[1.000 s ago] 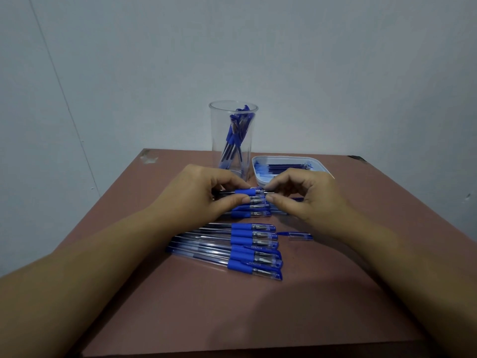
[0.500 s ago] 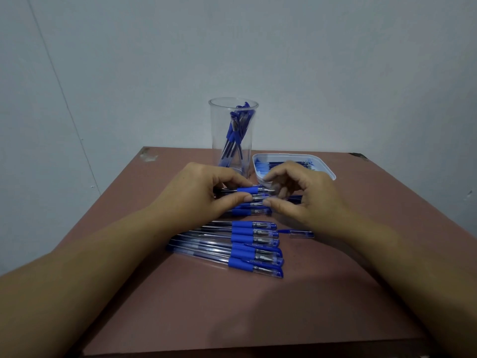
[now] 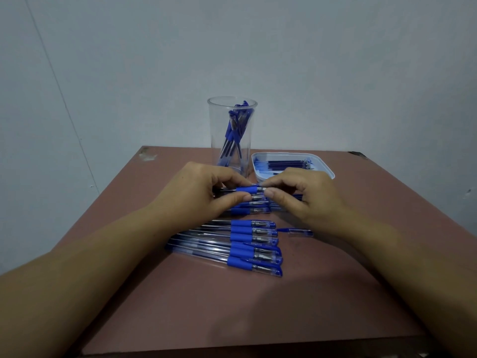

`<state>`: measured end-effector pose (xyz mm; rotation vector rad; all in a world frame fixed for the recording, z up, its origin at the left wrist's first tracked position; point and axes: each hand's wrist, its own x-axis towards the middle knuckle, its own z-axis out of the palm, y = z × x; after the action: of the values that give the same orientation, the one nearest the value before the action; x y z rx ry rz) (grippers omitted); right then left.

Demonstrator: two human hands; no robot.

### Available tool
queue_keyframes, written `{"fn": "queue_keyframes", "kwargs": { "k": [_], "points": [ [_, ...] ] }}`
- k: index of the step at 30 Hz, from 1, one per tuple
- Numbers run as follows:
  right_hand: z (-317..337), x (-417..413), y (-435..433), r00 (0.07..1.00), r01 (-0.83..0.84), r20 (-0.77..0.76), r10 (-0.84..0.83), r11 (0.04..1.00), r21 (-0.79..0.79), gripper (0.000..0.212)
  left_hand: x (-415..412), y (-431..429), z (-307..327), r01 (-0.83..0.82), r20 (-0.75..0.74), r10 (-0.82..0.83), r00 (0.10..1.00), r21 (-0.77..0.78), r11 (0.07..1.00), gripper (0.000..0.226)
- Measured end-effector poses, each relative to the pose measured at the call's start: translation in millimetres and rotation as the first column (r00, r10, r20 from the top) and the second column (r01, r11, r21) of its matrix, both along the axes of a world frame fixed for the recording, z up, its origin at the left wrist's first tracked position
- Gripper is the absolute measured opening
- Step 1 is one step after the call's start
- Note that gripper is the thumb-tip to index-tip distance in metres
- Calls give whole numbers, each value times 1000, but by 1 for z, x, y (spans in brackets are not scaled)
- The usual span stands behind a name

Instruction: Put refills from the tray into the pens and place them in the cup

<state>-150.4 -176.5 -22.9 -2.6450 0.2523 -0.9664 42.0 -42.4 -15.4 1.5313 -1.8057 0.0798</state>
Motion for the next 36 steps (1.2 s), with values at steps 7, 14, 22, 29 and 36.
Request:
{"fn": "queue_keyframes", "kwargs": {
  "k": [7,14,22,29,36],
  "points": [
    [1,1,1,1000,17,1,-17,1000,-25,12,0,0,-1,8,-14,-8,1000,-1,1000,34],
    [1,0,3,1000,9,3,-9,1000,-15,14,0,0,-1,10,2,-10,1000,-14,1000,34],
    [2,-1,3,1000,-1,8,1,1000,-15,17,0,0,-1,-2,2,2,1000,-4,1000,31],
    [4,-2,4,1000,-17,15,16,1000,21,17,0,0,-2,-1,-16,0,1000,-5,1000,33],
    [5,-3,4,999,12,-39,-9,996,87,10,0,-1,-3,3,-6,-3,1000,6,1000,38]
  ]
}}
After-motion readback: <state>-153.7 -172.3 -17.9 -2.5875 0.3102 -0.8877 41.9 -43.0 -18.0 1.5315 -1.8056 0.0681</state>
